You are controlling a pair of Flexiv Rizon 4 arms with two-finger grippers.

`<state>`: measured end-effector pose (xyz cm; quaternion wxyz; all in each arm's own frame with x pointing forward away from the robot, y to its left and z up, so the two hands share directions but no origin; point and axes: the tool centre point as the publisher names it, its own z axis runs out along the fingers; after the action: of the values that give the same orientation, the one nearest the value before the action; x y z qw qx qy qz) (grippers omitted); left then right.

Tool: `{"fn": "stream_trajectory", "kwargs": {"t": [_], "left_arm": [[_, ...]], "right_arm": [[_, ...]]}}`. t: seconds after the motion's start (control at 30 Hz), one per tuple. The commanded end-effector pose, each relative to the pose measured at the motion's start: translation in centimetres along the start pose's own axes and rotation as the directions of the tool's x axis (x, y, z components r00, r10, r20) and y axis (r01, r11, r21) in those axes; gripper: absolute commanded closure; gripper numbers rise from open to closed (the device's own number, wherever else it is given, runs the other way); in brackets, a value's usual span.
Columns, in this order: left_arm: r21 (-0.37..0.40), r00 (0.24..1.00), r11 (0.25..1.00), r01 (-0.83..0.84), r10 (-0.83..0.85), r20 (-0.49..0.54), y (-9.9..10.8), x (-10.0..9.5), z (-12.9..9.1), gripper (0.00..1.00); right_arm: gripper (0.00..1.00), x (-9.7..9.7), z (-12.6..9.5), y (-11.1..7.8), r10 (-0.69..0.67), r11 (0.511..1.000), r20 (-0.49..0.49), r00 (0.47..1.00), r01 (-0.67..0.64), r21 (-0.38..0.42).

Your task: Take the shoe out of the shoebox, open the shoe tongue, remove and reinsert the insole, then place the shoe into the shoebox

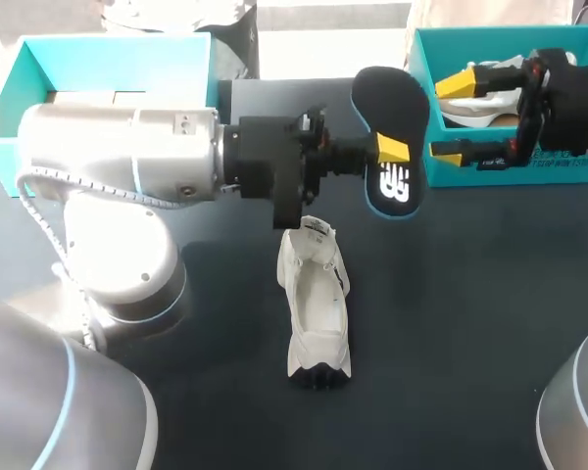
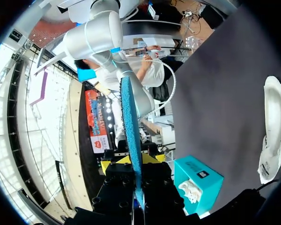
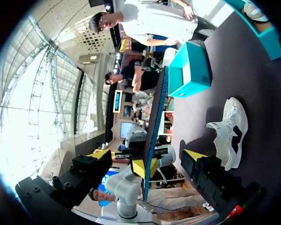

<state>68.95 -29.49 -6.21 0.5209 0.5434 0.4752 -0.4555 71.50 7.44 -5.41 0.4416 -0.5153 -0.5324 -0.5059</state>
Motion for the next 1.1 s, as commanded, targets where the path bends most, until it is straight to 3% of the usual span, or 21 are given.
{"fn": "stream_trajectory", "kwargs": {"t": [0.03,0.2,0.37,0.43,0.47,0.5,0.97,1.0,1.07,1.1], "left_arm": [[-0.001,1.000,1.000,-0.007,0.007,0.000,0.5,-0.4,4.4,1.00],[0.010,1.000,1.000,-0.003,0.003,0.016,-0.3,-0.4,5.3,1.00],[0.013,1.000,1.000,-0.002,0.002,0.012,-1.0,-0.2,5.2,1.00],[0.014,1.000,1.000,-0.004,0.003,0.010,-1.4,-0.1,5.1,1.00],[0.013,1.000,1.000,-0.004,0.004,0.008,-1.5,0.0,5.0,1.00],[0.013,1.000,1.000,-0.004,0.004,0.006,-1.5,0.1,5.0,1.00],[0.005,1.000,1.000,-0.008,0.008,0.005,-1.4,0.2,4.2,1.00],[0.008,1.000,1.000,-0.007,0.007,0.005,-1.5,0.1,4.1,1.00],[0.014,1.000,1.000,-0.010,0.010,0.006,-1.7,0.1,4.0,1.00],[0.015,1.000,1.000,-0.010,0.010,0.007,-1.7,0.1,3.9,1.00]], "right_arm": [[0.00,-0.3,1.0,0.3,-0.002,1.000,-0.010,1.000,0.002,-0.017],[0.02,-0.5,1.5,1.1,-0.010,0.999,-0.016,1.000,0.010,-0.032],[0.20,-0.8,1.0,2.0,-0.012,0.999,-0.007,1.000,0.011,-0.049],[0.32,-0.9,0.8,2.3,-0.007,0.998,-0.008,1.000,0.006,-0.057],[0.49,-0.9,0.7,2.4,-0.003,0.998,0.001,1.000,0.003,-0.059],[0.53,-1.0,0.7,2.4,-0.002,0.998,0.004,1.000,0.002,-0.058],[0.60,-1.4,0.6,1.7,0.025,0.999,0.003,1.000,-0.025,-0.023],[0.64,-1.5,0.5,1.7,0.026,0.999,0.003,1.000,-0.026,-0.023],[0.95,-1.5,0.4,1.6,0.029,0.999,0.005,1.000,-0.029,-0.022],[1.00,-1.6,0.3,1.6,0.030,0.999,0.006,1.000,-0.030,-0.021]]}}
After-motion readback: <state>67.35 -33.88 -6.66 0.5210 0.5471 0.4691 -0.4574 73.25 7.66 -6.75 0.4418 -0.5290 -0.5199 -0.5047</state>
